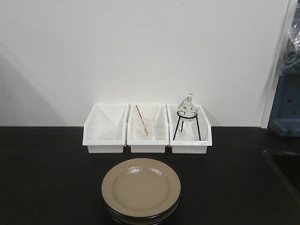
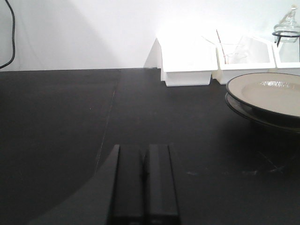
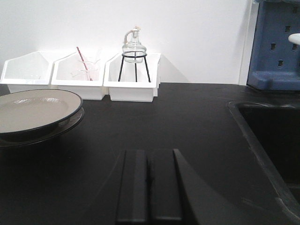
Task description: Arrange circular plates on left workspace
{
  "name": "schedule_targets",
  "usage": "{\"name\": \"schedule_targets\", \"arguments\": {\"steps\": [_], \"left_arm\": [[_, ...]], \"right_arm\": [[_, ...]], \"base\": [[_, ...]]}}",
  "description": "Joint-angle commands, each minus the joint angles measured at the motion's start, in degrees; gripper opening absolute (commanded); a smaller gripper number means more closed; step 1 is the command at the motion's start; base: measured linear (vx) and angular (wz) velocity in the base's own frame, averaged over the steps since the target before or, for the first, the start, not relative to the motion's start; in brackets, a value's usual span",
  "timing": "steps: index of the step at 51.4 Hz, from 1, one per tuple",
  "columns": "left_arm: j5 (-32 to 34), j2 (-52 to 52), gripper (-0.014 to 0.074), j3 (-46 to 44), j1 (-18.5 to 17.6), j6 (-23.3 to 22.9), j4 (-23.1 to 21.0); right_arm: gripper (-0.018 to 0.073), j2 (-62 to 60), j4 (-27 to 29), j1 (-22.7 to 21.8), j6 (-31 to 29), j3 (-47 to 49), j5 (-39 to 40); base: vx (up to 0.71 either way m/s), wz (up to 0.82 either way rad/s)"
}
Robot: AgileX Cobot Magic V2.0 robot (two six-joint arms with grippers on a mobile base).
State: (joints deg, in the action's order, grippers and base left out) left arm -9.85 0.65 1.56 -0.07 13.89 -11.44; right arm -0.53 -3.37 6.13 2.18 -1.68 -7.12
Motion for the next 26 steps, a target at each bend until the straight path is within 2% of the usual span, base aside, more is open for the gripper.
{"name": "schedule_targets", "arguments": {"steps": [1, 26], "left_arm": [[5.04, 0.89, 0.0, 1.14, -0.32, -0.55, -0.16], [5.04, 0.89, 0.0, 1.14, -0.32, -0.55, -0.16]], "right_arm": [[-0.0003, -0.56, -0.88, -0.41, 0.14, -1.23, 4.46], [-0.0003, -0.81, -0.88, -0.41, 0.14, -1.23, 4.52]], "base": [[0.0, 0.0], [0.0, 0.0]]}}
